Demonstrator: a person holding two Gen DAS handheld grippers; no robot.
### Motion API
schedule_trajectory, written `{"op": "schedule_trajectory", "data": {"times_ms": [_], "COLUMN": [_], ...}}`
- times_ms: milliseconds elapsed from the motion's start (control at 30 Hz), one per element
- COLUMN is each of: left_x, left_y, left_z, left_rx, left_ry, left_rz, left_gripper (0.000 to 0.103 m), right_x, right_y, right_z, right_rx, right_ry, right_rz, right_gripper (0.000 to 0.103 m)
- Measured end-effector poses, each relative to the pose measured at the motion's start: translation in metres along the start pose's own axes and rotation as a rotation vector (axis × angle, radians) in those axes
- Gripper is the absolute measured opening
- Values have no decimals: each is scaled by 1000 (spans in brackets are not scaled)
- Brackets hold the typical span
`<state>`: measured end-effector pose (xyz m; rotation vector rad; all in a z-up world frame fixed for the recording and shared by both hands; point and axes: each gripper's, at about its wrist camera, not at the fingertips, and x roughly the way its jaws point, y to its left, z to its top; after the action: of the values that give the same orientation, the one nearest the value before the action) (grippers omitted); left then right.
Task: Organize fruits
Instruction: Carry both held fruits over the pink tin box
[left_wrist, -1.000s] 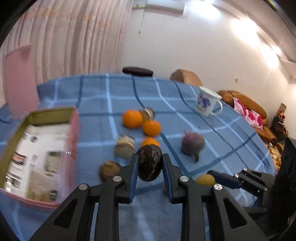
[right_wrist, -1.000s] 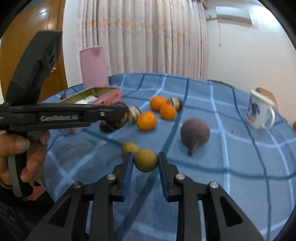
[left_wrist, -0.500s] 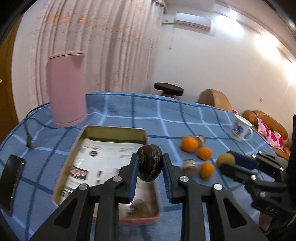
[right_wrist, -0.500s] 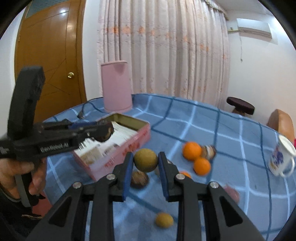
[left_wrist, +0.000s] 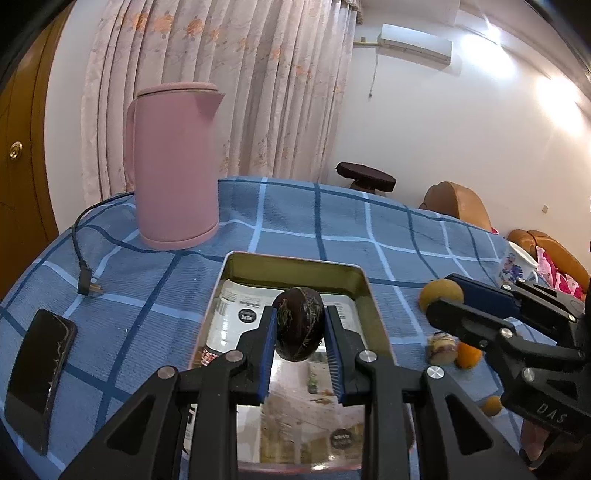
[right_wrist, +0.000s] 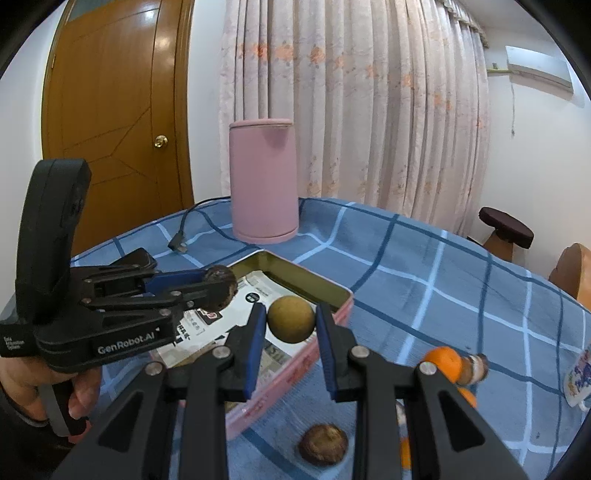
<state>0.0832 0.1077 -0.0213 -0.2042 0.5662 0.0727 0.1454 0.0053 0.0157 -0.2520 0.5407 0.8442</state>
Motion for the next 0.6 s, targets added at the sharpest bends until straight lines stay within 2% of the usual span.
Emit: {"op": "schedule_trajectory", "data": {"times_ms": [267, 600], "left_x": [18, 28], "left_y": [16, 22], "left_z": [0, 1], "left_rx": [-9, 0], "left_ry": [38, 69], "left_rz": [41, 59], "left_gripper": [27, 27], "right_x": [41, 65], "right_y": [7, 14], "right_z": [-2, -8], "right_rx": [20, 15], "right_ry": [76, 122], "right_rz": [24, 20], "right_gripper": [30, 30]}}
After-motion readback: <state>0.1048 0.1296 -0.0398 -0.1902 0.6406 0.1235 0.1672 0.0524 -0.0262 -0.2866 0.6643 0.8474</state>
